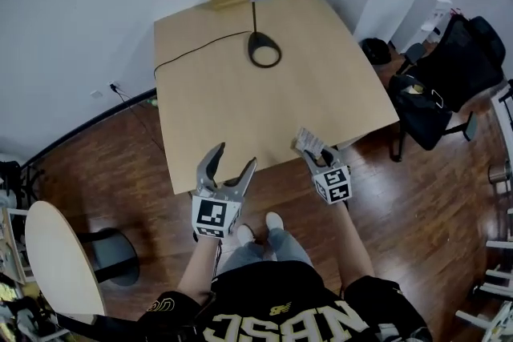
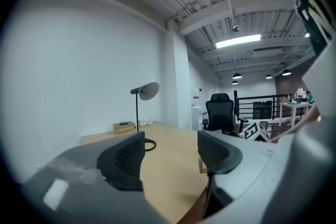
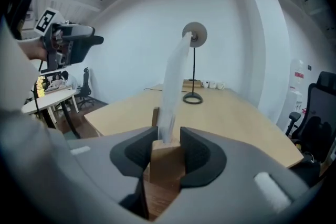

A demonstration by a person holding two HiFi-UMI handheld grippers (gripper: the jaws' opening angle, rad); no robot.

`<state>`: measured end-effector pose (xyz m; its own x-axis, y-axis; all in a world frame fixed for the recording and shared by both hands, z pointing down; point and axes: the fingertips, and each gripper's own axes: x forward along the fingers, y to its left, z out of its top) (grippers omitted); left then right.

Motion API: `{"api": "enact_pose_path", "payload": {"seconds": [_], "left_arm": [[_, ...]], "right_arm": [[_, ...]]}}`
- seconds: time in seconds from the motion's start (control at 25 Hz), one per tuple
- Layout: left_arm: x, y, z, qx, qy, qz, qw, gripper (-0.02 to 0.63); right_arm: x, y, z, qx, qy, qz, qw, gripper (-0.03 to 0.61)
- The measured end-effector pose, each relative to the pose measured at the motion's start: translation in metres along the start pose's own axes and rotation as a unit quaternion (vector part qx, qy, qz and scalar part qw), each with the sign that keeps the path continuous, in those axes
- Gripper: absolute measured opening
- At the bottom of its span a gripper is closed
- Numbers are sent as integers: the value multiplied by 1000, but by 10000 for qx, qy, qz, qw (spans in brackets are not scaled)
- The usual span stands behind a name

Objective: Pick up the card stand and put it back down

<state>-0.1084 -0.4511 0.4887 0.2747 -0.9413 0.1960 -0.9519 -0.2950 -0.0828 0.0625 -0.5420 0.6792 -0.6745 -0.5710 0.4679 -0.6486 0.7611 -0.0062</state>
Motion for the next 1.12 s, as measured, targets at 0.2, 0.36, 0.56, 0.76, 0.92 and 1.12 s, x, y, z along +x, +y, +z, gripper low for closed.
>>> {"api": "enact_pose_path", "payload": {"seconds": [0.2,0.36,0.56,0.76,0.92,1.12], "left_arm": [[20,-16,-40,-124,366,-172,9991,318],[25,-17,-62,-242,585,-184,9978,318],[22,-8,-79,-373,720,-146,9966,318],[18,-9,-83,-349,725,-11,9968,318],[-5,-8,-62,-244,566,217,9979,318],[-68,17,-19,-326,83,947,9949,318]], "right_arm": [[51,-8,-27,-90,-74,306,9995,135],[72,-7,-16,-237,-519,413,9975,133],[99,4,-28,-550,-360,407,9970,137],[98,-11,-58,-247,298,37,9992,350],[44,-10,-34,348,-187,-254,9989,411],[-31,62,54,856,-1308,77,9877,411]]}}
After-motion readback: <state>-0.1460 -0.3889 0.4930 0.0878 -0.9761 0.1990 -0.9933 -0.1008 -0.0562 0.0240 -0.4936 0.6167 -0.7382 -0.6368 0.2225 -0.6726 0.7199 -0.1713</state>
